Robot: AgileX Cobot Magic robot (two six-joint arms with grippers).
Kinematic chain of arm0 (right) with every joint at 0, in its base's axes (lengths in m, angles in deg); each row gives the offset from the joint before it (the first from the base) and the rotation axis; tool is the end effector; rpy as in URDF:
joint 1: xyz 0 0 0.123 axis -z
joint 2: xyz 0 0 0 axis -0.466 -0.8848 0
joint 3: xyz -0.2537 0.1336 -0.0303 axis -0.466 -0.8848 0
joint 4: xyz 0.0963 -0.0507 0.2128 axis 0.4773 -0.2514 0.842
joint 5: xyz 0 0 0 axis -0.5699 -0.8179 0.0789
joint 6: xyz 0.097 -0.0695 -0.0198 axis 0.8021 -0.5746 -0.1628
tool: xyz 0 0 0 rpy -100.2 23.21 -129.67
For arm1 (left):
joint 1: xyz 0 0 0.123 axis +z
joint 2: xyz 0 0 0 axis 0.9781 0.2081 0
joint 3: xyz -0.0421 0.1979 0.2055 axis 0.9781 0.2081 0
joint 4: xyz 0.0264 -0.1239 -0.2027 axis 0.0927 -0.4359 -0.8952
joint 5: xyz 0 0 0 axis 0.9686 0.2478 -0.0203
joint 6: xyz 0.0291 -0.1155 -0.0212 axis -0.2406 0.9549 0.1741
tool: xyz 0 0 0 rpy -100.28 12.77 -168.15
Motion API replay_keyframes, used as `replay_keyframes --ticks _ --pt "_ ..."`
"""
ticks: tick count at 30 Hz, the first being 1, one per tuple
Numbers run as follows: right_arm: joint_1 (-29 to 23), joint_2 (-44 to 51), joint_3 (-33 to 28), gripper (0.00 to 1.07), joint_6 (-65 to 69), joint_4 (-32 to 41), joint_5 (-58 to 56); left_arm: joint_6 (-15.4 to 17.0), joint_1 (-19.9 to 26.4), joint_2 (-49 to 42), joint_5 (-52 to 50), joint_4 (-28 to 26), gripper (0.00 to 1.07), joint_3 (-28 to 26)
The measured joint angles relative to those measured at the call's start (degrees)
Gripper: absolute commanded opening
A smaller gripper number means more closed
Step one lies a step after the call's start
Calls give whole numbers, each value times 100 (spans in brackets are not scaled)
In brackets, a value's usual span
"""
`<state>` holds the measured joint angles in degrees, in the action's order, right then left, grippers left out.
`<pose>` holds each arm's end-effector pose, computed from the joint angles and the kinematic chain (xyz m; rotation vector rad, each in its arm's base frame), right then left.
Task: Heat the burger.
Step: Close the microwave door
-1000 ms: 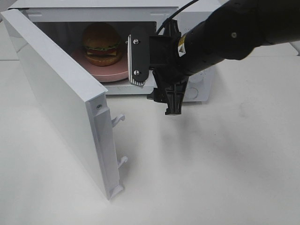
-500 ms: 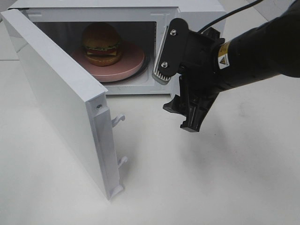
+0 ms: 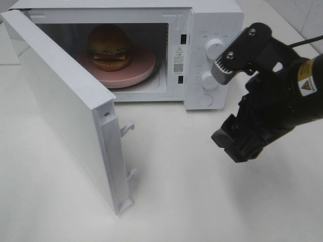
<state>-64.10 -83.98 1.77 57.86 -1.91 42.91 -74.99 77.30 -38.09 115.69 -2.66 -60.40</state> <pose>0.2027 0.1380 0.2354 -0.9874 2.2080 0.0942 0.0029 -0.0098 0.2601 0.0039 2.0444 -0.1270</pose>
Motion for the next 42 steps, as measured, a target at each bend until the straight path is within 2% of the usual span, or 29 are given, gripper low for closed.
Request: replay_keyframes --ticks 4,7,9,18,28,34,37,42 --pt "0 481 -6 75 487 0 -699 0 0 0 0 0 100 0" --pt "0 584 -6 75 561 0 -859 0 0 0 0 0 100 0" --pt "0 974 -6 75 722 0 -1409 0 0 0 0 0 100 0" --pt "0 1725 -11 75 877 6 -2561 0 0 0 0 0 100 0" --pt "0 2601 -29 75 900 183 -3146 0 0 0 0 0 100 0" --pt "0 3335 -309 75 900 258 -3254 0 0 0 0 0 100 0" --pt "132 3696 -464 75 905 327 -3249 0 0 0 0 0 100 0" --pt "905 4286 -796 75 945 476 -3163 0 0 0 0 0 100 0"
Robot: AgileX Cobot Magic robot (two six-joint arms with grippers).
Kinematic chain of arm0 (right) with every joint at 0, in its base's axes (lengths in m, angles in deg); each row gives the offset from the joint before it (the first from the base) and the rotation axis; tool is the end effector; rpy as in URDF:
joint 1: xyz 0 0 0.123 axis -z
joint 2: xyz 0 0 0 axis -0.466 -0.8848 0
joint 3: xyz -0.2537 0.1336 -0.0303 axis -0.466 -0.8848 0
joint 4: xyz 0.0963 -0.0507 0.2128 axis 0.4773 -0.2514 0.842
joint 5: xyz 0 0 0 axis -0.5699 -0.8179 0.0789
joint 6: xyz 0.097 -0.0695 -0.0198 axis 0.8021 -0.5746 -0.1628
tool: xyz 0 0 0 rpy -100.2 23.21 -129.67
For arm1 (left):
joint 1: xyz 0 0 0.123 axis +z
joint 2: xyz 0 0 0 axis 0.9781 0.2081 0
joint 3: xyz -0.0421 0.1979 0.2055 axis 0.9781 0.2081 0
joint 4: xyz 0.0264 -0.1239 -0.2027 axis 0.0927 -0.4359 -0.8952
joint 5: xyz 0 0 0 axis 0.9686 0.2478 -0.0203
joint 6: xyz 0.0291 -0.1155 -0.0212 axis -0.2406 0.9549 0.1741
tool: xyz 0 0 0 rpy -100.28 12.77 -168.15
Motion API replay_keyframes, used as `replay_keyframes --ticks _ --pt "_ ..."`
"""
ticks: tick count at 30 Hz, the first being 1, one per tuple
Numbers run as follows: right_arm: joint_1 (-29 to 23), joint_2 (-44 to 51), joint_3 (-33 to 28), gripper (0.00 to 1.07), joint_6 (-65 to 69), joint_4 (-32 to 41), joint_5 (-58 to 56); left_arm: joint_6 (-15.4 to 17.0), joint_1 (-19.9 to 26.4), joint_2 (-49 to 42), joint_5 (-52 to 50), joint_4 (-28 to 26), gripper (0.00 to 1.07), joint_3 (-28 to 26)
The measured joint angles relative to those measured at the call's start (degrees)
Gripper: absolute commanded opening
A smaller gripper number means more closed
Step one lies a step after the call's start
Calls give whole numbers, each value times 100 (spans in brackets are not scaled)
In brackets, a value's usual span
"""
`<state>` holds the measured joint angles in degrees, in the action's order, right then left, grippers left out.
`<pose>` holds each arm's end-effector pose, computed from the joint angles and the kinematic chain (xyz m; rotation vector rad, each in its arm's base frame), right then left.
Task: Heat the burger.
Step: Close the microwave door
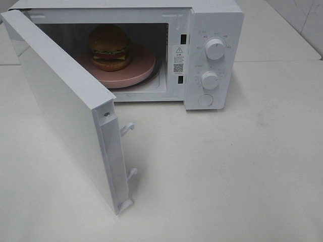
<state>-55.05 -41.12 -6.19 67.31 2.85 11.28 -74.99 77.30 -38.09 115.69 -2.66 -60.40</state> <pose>0.0743 0.0274 0.2668 -0.4742 2.3205 0.1550 0.0029 -0.0098 0.2601 0.0039 2.0444 -0.1270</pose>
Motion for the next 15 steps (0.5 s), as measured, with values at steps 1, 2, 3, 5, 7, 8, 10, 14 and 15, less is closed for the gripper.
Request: replay_keyframes --ticks 1,2,3,5,7,8,10,14,15 --pt "0 0 0 75 0 0 0 0 0 0 0 0 100 0" --pt "241 206 -103 75 11 46 29 0 0 0 0 0 100 0" --pt "332 292 -138 75 6 97 52 0 0 0 0 0 100 0" --pt "539 476 -212 75 17 155 69 0 0 0 0 0 100 0" --pt "762 665 -223 75 23 178 63 0 0 0 0 0 100 0" --pt "865 745 -223 75 23 183 63 0 0 0 0 0 100 0" --pt "1037 951 -223 75 34 183 69 0 0 0 0 0 100 0" --pt "1387 1369 -246 75 34 229 69 0 0 0 0 0 100 0" --pt "1387 1369 -246 75 34 229 69 0 0 0 0 0 100 0"
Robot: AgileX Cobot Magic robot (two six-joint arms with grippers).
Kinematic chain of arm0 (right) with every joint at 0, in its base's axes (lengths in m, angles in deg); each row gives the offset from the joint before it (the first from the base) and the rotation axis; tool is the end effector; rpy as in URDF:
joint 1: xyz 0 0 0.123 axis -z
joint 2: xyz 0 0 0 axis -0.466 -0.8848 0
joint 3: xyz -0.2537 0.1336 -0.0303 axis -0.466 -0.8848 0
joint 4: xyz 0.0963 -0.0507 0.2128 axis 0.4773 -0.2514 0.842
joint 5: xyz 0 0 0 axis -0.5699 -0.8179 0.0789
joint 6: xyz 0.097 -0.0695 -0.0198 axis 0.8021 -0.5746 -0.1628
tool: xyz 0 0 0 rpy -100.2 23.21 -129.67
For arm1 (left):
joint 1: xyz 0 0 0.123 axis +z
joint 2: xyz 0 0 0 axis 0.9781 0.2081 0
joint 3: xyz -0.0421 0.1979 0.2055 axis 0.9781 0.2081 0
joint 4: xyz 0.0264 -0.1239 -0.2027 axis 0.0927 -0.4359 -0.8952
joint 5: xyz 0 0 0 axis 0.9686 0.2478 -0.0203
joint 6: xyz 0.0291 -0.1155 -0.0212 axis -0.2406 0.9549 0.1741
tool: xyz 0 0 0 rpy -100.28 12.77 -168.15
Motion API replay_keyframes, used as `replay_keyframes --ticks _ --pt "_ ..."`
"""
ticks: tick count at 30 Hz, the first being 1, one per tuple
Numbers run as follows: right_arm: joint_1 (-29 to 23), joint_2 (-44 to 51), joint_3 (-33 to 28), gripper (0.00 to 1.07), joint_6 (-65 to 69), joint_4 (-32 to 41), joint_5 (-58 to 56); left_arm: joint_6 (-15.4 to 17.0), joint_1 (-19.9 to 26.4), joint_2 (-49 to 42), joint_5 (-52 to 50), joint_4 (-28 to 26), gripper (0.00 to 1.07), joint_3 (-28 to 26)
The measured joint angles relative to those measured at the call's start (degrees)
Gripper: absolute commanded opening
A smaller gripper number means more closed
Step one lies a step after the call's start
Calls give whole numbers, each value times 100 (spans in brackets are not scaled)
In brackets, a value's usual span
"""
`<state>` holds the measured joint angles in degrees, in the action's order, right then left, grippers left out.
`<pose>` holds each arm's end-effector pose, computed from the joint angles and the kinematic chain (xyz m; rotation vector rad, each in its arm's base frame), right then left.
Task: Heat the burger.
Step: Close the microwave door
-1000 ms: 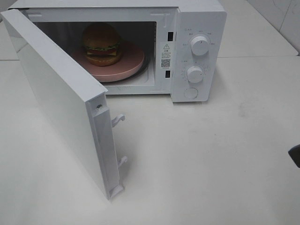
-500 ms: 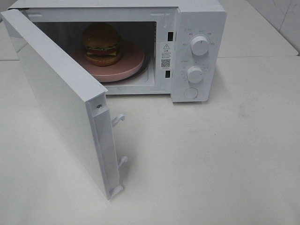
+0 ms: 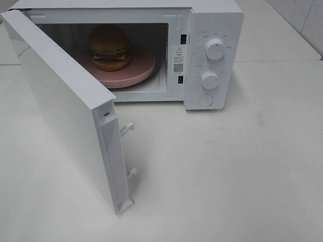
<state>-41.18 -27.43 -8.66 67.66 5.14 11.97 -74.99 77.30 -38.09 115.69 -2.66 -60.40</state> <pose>0.0453 0.0050 0.2688 -0.1519 2.1564 0.1240 0.0029 -0.0098 0.2601 0.0039 2.0444 -0.1270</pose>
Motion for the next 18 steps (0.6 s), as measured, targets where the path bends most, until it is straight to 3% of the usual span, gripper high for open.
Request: replay_keyframes --ticks 5,18 --pt "430 665 -92 75 0 46 -126 0 0 0 0 0 100 0" --pt "464 1392 -143 75 0 52 -178 0 0 0 0 0 100 0"
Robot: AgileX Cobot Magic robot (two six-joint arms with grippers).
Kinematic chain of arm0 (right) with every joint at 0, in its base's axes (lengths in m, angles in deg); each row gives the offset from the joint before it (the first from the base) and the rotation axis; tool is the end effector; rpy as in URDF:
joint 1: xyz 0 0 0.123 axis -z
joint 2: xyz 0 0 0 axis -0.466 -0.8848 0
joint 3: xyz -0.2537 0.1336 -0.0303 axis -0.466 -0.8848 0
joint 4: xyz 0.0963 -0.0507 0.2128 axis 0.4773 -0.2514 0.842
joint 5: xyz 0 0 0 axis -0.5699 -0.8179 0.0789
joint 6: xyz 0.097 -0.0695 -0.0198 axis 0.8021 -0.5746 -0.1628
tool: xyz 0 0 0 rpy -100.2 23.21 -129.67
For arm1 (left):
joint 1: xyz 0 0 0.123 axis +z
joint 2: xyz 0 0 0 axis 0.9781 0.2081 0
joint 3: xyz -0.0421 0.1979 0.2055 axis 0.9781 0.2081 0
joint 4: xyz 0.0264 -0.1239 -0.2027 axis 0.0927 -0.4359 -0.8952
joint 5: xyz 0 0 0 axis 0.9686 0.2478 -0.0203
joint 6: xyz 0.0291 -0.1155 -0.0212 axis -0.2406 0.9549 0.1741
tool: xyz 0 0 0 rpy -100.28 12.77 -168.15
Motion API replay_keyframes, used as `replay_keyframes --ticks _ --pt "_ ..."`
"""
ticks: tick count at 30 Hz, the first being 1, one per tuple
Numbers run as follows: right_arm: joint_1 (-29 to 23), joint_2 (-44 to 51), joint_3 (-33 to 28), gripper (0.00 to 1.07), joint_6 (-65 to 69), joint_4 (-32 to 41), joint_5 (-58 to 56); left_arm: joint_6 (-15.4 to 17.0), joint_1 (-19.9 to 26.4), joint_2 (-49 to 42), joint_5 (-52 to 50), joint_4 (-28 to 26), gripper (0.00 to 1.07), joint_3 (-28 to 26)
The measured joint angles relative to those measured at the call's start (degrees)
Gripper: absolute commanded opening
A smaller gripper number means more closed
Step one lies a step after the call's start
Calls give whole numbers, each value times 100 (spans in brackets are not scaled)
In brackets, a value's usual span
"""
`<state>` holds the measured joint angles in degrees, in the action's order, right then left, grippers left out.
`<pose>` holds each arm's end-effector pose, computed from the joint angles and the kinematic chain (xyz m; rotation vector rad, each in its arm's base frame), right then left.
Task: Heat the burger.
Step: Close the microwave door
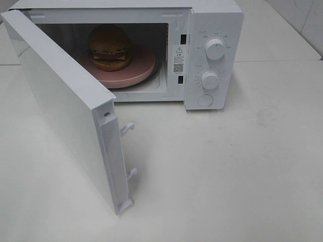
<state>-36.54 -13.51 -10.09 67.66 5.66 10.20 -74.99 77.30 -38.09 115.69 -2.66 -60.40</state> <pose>0.0108 -0.0032 0.2645 -0.0510 1.9736 0.1089 0.0029 -0.0098 0.2601 0.0039 2.0444 -0.1270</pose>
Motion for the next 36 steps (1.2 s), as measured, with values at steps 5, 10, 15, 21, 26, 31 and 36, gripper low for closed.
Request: replay_keyframes --ticks 5,10,15,21,26,31,36 --pt "0 0 0 75 0 0 -17 0 0 0 0 0 100 0" --pt "0 0 0 75 0 0 -34 0 0 0 0 0 100 0" --pt "0 0 0 75 0 0 -34 0 0 0 0 0 100 0" --pt "0 0 0 75 0 0 -34 0 0 0 0 0 100 0" --pt "0 0 0 75 0 0 -34 0 0 0 0 0 100 0" --pt "0 0 0 75 0 0 -34 0 0 0 0 0 100 0" --pt "0 0 0 75 0 0 -34 0 0 0 0 0 100 0"
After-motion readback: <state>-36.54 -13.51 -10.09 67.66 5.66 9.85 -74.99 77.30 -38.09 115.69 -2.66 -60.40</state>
